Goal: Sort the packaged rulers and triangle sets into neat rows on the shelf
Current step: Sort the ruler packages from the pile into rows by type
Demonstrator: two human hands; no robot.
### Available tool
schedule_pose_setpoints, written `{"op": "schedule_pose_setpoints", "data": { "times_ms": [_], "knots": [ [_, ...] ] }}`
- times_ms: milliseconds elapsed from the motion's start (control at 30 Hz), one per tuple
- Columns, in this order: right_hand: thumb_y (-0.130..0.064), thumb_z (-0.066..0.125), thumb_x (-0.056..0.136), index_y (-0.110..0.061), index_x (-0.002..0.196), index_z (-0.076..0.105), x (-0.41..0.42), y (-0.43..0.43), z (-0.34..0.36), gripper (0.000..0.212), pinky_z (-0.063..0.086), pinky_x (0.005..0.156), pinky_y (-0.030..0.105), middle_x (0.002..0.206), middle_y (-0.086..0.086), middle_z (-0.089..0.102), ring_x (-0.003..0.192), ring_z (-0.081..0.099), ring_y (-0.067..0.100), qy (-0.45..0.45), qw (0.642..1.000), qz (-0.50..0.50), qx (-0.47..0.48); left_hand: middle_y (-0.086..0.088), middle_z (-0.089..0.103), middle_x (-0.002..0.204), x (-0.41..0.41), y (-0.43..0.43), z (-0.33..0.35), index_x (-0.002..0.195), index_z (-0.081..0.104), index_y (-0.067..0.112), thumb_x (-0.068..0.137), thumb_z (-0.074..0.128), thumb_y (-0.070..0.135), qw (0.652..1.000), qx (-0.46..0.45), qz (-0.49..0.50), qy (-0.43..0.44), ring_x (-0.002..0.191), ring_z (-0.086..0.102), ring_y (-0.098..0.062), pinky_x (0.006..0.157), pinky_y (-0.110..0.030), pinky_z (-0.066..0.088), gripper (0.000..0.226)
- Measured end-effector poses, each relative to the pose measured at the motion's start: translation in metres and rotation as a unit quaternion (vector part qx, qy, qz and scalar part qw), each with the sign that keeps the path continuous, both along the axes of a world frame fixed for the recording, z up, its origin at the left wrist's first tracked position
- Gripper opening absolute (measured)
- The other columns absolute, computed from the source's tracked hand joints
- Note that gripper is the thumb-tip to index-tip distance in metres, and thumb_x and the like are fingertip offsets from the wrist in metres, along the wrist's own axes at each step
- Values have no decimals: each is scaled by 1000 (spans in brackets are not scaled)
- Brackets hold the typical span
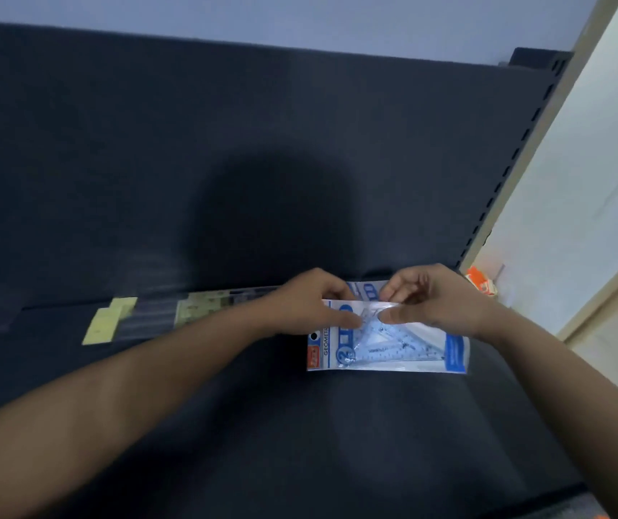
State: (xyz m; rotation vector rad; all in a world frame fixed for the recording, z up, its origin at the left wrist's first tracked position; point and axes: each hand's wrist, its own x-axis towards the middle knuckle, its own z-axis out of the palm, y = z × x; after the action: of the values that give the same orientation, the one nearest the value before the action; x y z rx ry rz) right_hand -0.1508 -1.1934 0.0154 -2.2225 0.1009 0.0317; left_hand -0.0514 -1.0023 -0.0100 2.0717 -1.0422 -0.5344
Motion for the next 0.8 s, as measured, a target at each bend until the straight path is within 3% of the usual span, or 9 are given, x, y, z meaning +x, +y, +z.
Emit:
{"op": "schedule_pose_setpoints", "data": {
  "times_ms": [100,200,333,433,500,667,800],
  "knots": [
    [-16,83,70,-23,74,67,0,-50,-9,18,41,52,8,65,-7,66,52,55,-4,-26,996,-15,-86,11,65,65,-14,-45,-8,72,64,24,75,80,30,995,2,72,-67,58,58,1,59,-23,48,17],
    [-17,79,73,-32,68,60,8,-85,-27,25,38,54,6,65,-15,61,55,53,-6,-44,986,-7,-158,12,66,73,-20,-73,-16,80,65,24,75,78,28,986,30,118,-115,63,59,4,65,-27,52,14],
    [-20,73,78,-37,66,56,23,-104,-47,27,38,57,4,67,-19,59,63,53,-10,-75,985,24,-154,1,64,104,-21,-78,-27,106,68,19,83,72,31,970,83,147,-177,98,59,-15,88,-32,46,26],
    [-24,70,80,-34,69,58,31,-106,-55,19,35,58,8,71,-19,57,67,52,-7,-85,982,47,-160,1,61,127,-26,-75,-33,126,60,18,89,66,30,959,96,175,-202,117,53,-18,101,-25,37,40],
    [-24,67,83,-27,77,62,35,-106,-56,8,34,63,15,76,-16,54,72,51,1,-99,975,72,-187,2,59,132,-30,-76,-34,131,57,18,91,64,29,956,98,188,-201,121,50,-17,100,-19,32,43],
    [-19,58,91,-12,93,65,33,-100,-48,10,32,73,23,95,3,61,93,52,19,-156,948,102,-259,1,57,131,-39,-74,-26,134,54,20,91,60,27,939,136,202,-244,118,51,-22,101,-32,38,45],
    [-23,54,94,-9,96,65,25,-77,-35,18,39,81,29,98,6,61,95,54,23,-169,939,115,-276,2,43,144,-45,-49,-18,144,38,23,93,51,41,895,237,220,-307,129,40,-20,105,-32,29,56]
  ]
}}
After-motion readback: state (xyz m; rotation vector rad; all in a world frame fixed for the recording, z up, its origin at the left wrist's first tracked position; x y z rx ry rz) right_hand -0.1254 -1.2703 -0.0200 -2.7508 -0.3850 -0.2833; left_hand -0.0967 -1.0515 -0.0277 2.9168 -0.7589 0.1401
